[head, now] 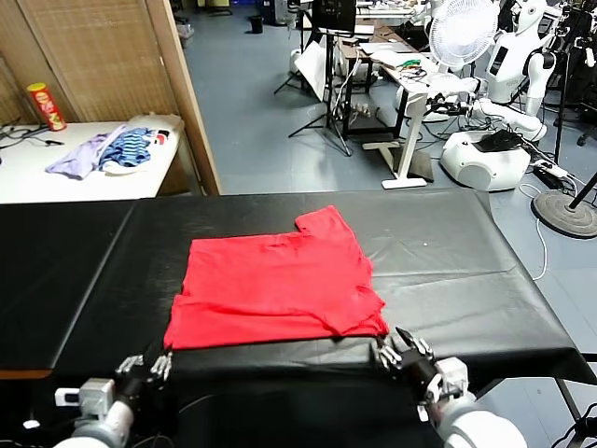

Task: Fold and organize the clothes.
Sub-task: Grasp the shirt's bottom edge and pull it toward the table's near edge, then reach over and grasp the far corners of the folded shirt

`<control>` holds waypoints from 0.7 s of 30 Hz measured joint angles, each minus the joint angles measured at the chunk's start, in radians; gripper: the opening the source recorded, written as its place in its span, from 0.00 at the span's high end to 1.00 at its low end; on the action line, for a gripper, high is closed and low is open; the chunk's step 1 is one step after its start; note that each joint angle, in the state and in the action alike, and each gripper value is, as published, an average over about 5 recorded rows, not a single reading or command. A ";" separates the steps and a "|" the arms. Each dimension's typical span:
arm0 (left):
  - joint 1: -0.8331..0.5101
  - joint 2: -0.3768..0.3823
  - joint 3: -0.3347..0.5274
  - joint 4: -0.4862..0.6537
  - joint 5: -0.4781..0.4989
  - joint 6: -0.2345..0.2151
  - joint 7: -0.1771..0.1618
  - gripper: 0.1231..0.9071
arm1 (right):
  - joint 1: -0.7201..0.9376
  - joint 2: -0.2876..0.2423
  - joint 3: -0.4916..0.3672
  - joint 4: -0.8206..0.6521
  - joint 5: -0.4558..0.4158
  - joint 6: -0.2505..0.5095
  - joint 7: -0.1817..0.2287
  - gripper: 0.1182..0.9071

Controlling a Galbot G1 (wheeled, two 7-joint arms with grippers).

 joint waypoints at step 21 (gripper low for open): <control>-0.717 0.111 0.176 0.458 -0.322 0.115 -0.036 0.14 | 0.823 0.099 -0.375 -0.699 -0.087 0.031 0.016 0.14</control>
